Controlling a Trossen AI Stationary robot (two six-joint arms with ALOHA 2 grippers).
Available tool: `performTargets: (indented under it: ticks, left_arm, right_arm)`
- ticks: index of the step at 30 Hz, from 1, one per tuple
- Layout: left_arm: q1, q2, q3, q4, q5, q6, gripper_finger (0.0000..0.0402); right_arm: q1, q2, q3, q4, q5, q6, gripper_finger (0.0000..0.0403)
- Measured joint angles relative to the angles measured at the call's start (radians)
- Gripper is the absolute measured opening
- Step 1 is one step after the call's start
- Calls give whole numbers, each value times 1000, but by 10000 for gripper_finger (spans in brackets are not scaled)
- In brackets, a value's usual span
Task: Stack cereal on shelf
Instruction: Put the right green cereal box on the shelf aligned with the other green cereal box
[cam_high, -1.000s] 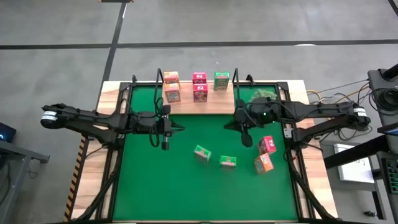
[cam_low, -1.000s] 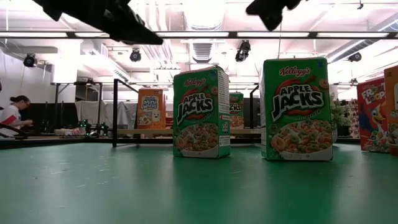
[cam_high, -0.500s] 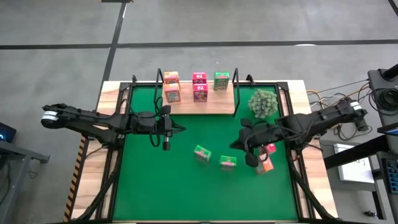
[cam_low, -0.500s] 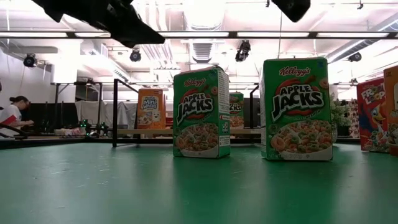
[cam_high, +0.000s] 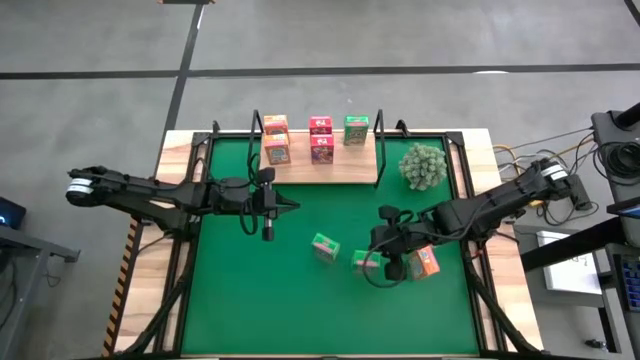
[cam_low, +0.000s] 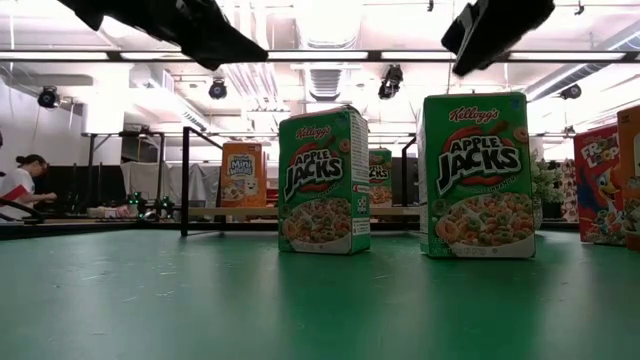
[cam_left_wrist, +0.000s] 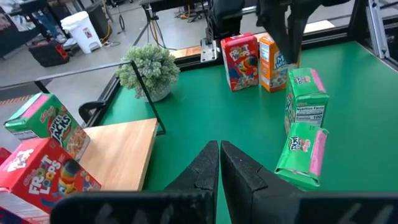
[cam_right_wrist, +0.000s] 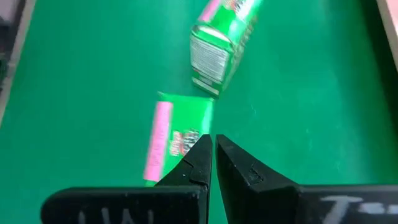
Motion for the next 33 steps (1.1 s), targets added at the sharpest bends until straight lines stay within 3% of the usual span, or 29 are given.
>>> performTargets:
  ticks: [7,17,22,27,33]
  left_arm:
    - [0,0,0,-1,0,22,0]
    - [0,0,0,-1,0,48,0]
    - [1,0,0,2,0,49,0]
    - [1,0,0,1,-1,49,0]
    - [1,0,0,1,-1,49,0]
  right_arm:
    - [0,20,0,-5,9,30,48]
    - [1,53,4,33,-1,133,208]
    - [3,130,57,-16,-54,131,266]
    - [5,227,161,-169,-54,127,285]
    - [5,324,255,-306,-55,114,261]
